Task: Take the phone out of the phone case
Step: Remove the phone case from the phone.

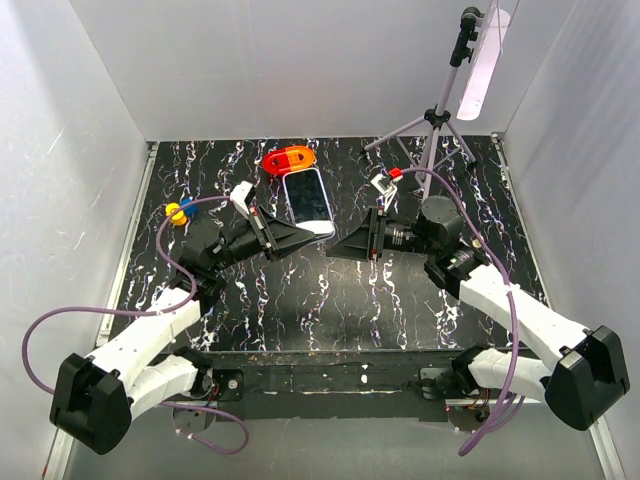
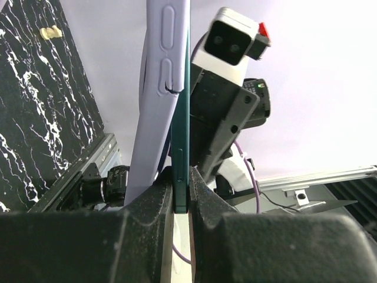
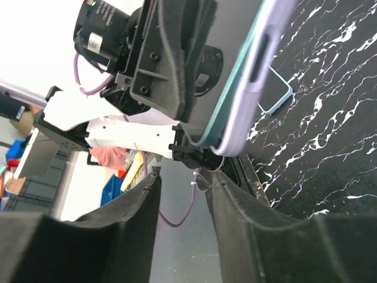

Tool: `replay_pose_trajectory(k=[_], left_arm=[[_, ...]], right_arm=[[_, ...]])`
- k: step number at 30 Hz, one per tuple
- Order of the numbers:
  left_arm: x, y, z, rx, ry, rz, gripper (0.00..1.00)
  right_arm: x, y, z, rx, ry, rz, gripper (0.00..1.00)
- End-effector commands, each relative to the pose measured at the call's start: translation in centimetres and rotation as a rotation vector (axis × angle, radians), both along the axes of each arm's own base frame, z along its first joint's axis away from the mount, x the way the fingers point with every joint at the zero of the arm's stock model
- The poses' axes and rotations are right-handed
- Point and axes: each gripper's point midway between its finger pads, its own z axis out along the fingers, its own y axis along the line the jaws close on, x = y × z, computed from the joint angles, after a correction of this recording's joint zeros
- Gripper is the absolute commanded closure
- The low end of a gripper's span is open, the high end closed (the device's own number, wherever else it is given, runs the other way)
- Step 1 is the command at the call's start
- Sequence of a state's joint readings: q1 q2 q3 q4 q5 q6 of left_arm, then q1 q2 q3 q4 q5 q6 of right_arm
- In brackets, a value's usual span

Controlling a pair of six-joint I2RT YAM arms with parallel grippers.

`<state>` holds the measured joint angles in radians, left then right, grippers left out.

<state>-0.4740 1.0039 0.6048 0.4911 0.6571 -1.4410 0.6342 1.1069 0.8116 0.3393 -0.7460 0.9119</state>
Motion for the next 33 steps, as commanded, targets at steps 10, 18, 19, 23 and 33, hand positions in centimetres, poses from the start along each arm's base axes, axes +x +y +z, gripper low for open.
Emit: replay_pose_trajectory(k=[10,18,19,23,33], left_arm=[[-0.9,1.6,5.1,-0.136,-0.04,0.066,1.0],[-1.3,1.7,5.5,-0.186,-0.04,0.046,1.0],[-1.2,1.8,5.4,-0.188,-0.04,0.051,1.0],[-1.4,1.8,4.9,-0.186,-0.028,0.046,1.0],[-1.8,1.6,5.1,-0.209,-0.027,0.002,1.0]], right_arm=[[3.1,0.8,3.1,0.132,-0.012,-0.167,0.61],[4.8,1.5,2.7,0.14,0.048,-0.222,0.65],[5.0,1.6,3.0,0.152,0.046,-0.224,0.65],[5.1,2.3,4.4,0.202,0.045,-0.196,0.61],[10.1,3.6,1.1,0.062,0.148,-0.361,0.99]])
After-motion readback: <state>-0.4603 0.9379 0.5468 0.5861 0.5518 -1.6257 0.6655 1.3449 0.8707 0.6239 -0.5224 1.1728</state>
